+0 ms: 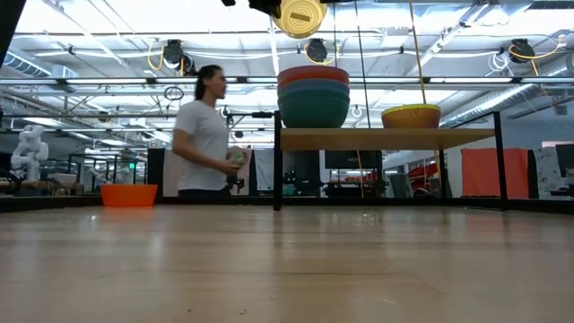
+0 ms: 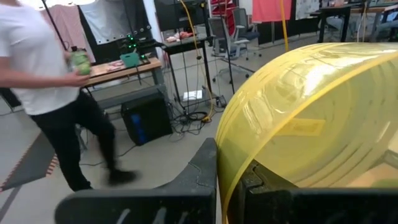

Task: Place and stack bowls onto a shelf
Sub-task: Stack the yellow bowl on top of the green bowl on the shelf

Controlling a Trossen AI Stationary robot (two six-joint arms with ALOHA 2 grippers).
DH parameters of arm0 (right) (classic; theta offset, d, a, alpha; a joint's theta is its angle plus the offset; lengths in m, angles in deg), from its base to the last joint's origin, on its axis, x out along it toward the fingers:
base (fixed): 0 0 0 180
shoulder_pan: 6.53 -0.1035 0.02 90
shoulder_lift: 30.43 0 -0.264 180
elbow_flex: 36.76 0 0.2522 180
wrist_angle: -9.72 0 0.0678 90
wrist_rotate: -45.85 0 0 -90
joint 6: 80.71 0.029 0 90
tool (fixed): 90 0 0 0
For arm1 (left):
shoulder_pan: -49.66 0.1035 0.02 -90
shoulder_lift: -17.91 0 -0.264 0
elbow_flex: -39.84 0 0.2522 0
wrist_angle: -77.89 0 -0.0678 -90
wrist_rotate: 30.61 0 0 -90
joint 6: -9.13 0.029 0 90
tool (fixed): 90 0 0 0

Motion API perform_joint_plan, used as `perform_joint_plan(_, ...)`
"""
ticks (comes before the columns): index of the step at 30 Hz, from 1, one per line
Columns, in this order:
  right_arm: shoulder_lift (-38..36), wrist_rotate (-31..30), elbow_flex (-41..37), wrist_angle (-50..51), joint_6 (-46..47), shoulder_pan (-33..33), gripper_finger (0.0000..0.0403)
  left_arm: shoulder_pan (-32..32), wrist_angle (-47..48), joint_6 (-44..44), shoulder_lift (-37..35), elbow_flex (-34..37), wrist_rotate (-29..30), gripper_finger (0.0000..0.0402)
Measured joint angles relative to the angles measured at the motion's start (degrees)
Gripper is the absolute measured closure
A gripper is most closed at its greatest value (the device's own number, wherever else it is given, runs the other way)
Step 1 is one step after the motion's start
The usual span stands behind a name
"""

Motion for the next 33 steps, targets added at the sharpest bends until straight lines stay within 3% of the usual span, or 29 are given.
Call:
perform_joint_plan(9,0.0,-9.2,0.0,-0.9,0.6,0.0,0.0291,0.0,0.1,-0.6,0.0,0.0,-0.2,0.0397)
perform_joint_plan(23,0.0,-8.9,0.0,-0.8,1.7,-0.2,0.0291,0.2,0.3,-0.9,0.0,0.0,-2.6,0.0399)
perform_joint_plan(33,0.0,-3.9,0.0,1.2,2.5,-0.8,0.0291,1.4,3.3,-2.0,0.0,0.0,-2.8,0.0399)
